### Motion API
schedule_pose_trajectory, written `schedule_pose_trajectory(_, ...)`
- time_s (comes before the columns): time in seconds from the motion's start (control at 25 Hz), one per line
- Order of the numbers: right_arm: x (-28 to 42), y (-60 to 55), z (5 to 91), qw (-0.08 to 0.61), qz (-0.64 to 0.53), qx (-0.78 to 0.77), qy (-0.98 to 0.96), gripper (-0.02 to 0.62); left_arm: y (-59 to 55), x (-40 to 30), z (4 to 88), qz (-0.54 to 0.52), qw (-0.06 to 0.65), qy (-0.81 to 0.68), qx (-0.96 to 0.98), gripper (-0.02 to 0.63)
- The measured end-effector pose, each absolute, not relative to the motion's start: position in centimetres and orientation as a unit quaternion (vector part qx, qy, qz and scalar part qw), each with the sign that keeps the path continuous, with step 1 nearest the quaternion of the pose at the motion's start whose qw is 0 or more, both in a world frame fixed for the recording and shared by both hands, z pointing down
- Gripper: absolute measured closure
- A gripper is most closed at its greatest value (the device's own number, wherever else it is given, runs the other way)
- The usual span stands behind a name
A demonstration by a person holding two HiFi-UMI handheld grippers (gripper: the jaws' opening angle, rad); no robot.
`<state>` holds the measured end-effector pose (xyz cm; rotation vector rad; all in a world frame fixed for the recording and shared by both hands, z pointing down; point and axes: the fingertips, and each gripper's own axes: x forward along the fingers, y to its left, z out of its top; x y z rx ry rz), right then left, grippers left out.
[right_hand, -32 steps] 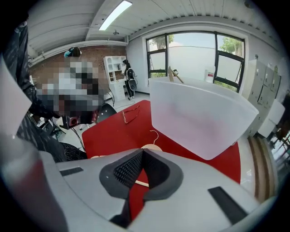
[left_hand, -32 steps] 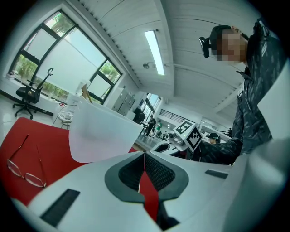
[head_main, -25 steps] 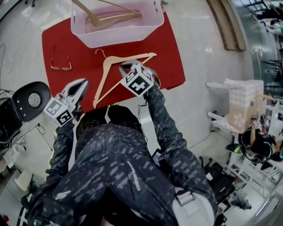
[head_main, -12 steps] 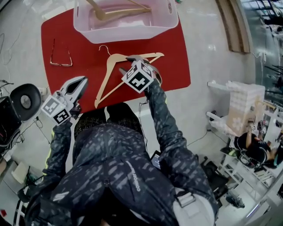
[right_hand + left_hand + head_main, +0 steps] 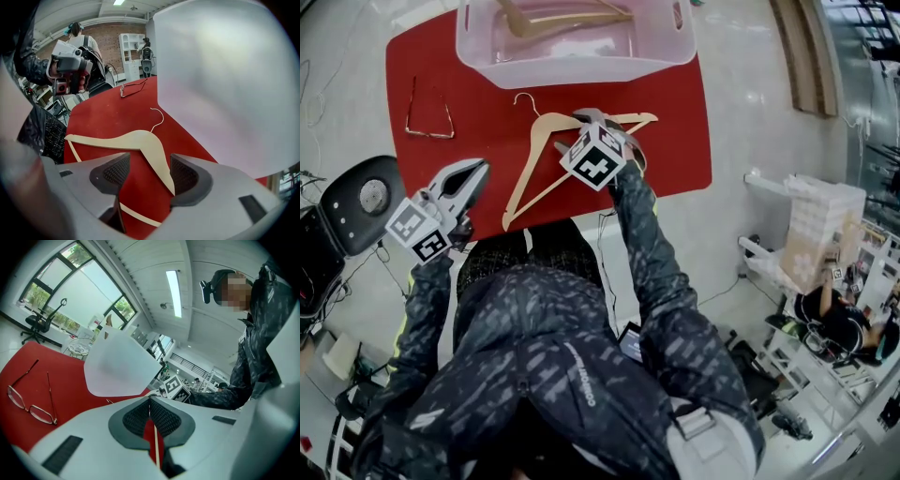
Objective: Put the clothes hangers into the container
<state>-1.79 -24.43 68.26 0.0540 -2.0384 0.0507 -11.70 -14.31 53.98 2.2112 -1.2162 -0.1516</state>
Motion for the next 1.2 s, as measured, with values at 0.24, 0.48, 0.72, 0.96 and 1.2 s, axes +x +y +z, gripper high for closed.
schedule_pose_trajectory(0.24, -2.4, -25.5, 70.1, 0.530, 0.014, 0.018, -0.848, 0.342, -13.9, -12.3, 55.2, -0.059, 0.311, -0.463, 0.828, 0.595)
schedule_pose_trajectory(0.48, -2.0, -25.6, 71.5, 0.536, 0.029, 0.008, -0.844, 0.342, -13.4, -12.4, 55.8, -0.062, 0.318, -0.468, 0.822, 0.595)
schedule_pose_trajectory(0.72, -2.5, -25.7, 71.4, 0.530, 0.034, 0.002, -0.848, 0.342, -13.6, -13.0, 55.5, -0.064, 0.320, -0.468, 0.821, 0.595)
schedule_pose_trajectory(0.96, -2.1, -25.4, 71.5, 0.529, 0.029, 0.010, -0.848, 0.383, -14.3, -12.8, 54.9, -0.066, 0.310, -0.469, 0.825, 0.595)
schedule_pose_trajectory(1.2, -1.9, -24.7, 71.5, 0.533, 0.006, 0.003, -0.846, 0.435, -14.3, -13.1, 53.6, -0.064, 0.294, -0.477, 0.826, 0.595)
